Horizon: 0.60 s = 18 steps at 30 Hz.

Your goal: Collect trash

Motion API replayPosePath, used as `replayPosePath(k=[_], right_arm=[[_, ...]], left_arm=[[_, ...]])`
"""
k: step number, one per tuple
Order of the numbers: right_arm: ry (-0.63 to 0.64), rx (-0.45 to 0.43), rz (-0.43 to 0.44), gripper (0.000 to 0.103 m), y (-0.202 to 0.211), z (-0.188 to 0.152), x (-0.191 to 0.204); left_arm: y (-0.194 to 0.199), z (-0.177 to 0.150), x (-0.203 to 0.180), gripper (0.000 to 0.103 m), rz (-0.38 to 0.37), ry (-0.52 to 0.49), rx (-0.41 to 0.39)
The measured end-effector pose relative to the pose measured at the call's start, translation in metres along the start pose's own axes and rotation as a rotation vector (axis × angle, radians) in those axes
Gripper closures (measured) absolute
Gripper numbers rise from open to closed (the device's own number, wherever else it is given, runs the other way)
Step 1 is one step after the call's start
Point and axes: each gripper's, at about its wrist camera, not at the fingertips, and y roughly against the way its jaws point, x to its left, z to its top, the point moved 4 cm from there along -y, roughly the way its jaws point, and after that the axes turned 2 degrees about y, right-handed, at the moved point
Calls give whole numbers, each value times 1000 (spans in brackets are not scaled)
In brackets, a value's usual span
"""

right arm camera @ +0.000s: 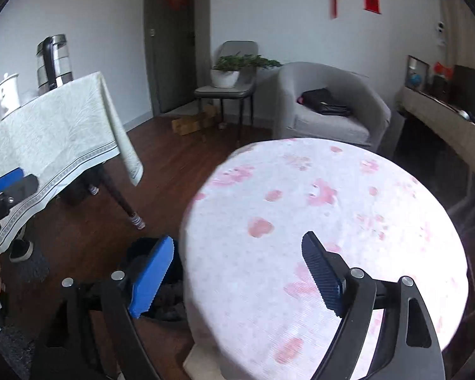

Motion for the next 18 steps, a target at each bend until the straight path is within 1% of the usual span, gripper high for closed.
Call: replayPosePath(k=[2,4,5,7,10,12,15,18], right_arm=[[-38,6,-25,16,12,-12,-19],[-60,-10,-48,13,30,-20,-34],[-68,-19,-51,12,38,-23,-39],[-76,-33,-54,8,54,-28,-50],[-81,-51,-54,4,79,-40,-60],[-76,-69,-61,4,93,-43,-63],[-83,-102,-73,4,114,-51,-73],[-94,-129,-66,4,128,-59,-79]], left_arm=[[15,-8,-12,3,8,-41,-11],[25,-18,-20,3,-7,-52,-6],[27,-23,-24,3,-16,-58,4],[32,-29,-27,3,-6,-58,19],[41,-37,-30,3,11,-68,9],[46,-42,-30,3,35,-82,2],[54,-45,-33,3,10,-63,5],[60,-49,-37,3,16,-61,-3]])
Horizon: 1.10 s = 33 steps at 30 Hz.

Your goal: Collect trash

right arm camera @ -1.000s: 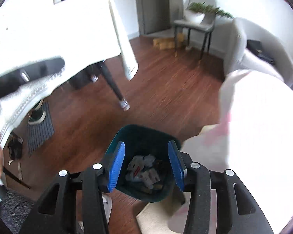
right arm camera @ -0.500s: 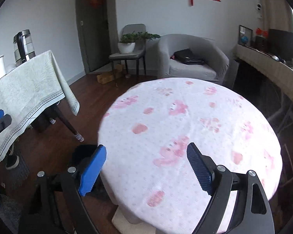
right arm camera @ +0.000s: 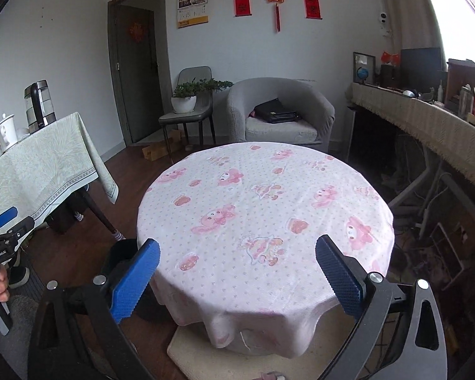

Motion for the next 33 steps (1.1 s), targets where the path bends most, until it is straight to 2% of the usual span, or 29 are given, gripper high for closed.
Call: replayPosePath(k=[4,10,21,33], right_arm=[[0,-38,45,4,10,-8,3],[48,-32,115,4,3,-17,22],[77,-47,142,3,8,-24,33],[71,-49,143,3,8,-24,33]], left_arm=[[2,-6,2,3,10,15,2],[3,-9,3,3,20,9,-2],[-2,-15,-8,3,29,-38,12],[-2,-16,-6,3,27,-20,16]])
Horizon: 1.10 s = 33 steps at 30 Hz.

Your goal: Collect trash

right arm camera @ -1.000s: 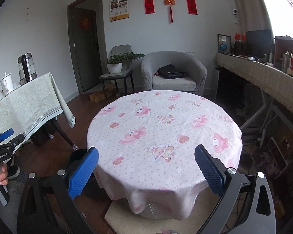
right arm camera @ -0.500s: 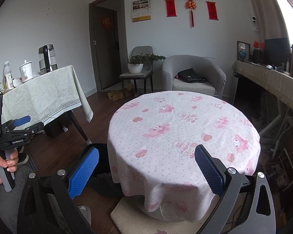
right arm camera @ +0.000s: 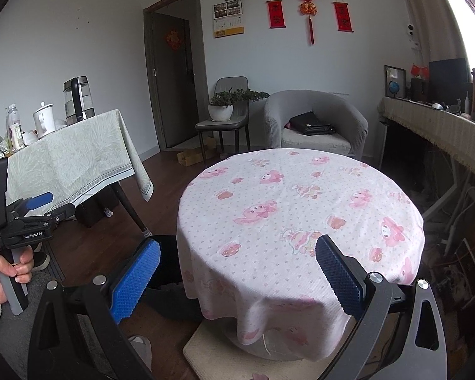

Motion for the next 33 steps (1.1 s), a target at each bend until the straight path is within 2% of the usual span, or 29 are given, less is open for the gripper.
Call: replayPosePath(k=[33], right_arm=[[15,12,-12,3,-1,-2,6]], left_arm=[[1,-3,-5,3,-6,-4,-1]])
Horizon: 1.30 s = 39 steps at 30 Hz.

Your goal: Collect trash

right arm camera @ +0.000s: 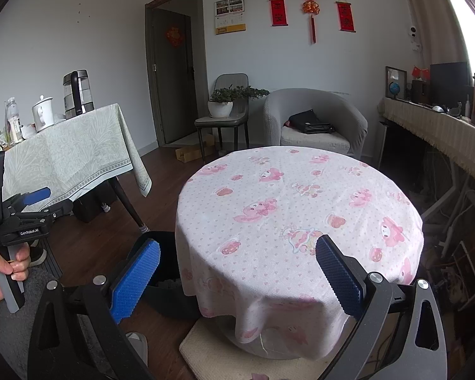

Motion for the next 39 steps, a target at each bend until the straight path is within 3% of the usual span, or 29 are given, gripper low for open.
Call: replayPosePath(k=[39], right_arm=[[6,3,-1,3,-1,0,-1]], left_arm=[[0,-1,-4,3,-8,5,5]])
